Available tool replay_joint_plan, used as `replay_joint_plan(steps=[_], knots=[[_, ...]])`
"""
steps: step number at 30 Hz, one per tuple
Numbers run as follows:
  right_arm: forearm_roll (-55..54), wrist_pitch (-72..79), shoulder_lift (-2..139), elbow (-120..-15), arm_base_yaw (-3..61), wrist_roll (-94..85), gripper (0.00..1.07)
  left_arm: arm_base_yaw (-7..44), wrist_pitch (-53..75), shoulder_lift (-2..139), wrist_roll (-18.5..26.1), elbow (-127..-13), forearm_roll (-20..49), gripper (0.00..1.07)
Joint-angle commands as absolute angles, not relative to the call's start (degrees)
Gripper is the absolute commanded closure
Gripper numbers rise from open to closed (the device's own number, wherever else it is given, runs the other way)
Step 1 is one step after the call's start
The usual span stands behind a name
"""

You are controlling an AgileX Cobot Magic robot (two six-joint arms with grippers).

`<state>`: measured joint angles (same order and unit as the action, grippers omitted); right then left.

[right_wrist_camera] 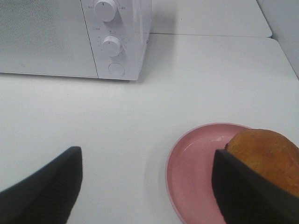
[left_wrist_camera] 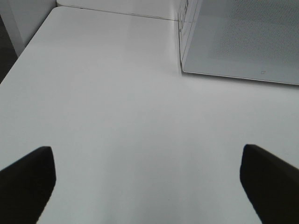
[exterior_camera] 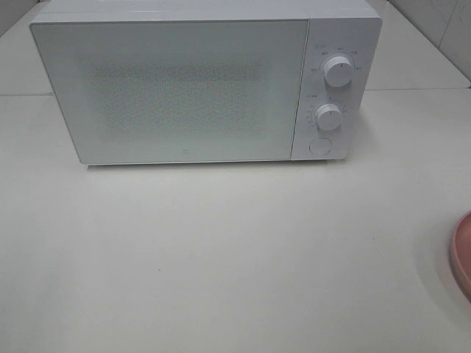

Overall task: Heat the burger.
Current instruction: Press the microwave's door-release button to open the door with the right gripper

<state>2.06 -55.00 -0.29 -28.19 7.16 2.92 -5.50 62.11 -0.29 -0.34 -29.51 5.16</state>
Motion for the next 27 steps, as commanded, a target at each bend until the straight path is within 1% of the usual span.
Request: replay_joint_plan(steps=[1, 6, 7, 9, 10, 12, 13, 16, 21, 23, 27], knots=[[1.72, -53.51, -1.6, -29.11, 6.82, 2.81, 0.31, -5.67, 61.25, -0.4, -0.46, -29.39, 5.21, 0.07], [1.78, -46.52, 2.98, -31.23, 6.82, 3.21, 0.31, -5.67, 61.25, -0.4, -0.46, -29.39, 5.21, 0.07], [1.78, -43.32, 5.33, -31.23, 6.82, 3.21, 0.31, -5.67, 61.25, -0.4, -0.46, -29.39, 5.21, 0.07], [1.78, -42.11, 6.7, -31.23, 6.82, 3.15, 0.31, -5.67, 61.25, -0.4, -0.46, -29.39, 5.21, 0.07], [2.01, -39.08, 9.28, -31.23, 6.82, 2.58, 0.29, -5.67, 61.25, -0.4, -0.46, -29.39, 5.21, 0.07], [2.23, -38.04, 10.89, -31.23, 6.82, 2.23, 0.28, -5.67, 61.25, -0.4, -0.46, -29.39, 5.21, 0.07], [2.46, -36.04, 13.64, -31.23, 6.82, 2.01, 0.25, -5.67, 61.25, -0.4, -0.46, -29.39, 5.21, 0.07], [3.27, -32.66, 17.93, -31.23, 6.82, 2.01, 0.24, -5.67, 61.25, -0.4, -0.46, -29.39, 5.21, 0.07], [4.47, -27.73, 24.24, -31.23, 6.82, 2.01, 0.24, -5.67, 61.25, -0.4, -0.46, -29.39, 5.21, 0.07], [6.02, -22.57, 29.85, -31.23, 6.82, 2.01, 0.24, -5.67, 61.25, -0.4, -0.46, -29.39, 5.21, 0.07], [6.47, -17.59, 34.26, -31.23, 6.82, 2.01, 0.24, -5.67, 61.25, -0.4, -0.46, -29.39, 5.21, 0.07]])
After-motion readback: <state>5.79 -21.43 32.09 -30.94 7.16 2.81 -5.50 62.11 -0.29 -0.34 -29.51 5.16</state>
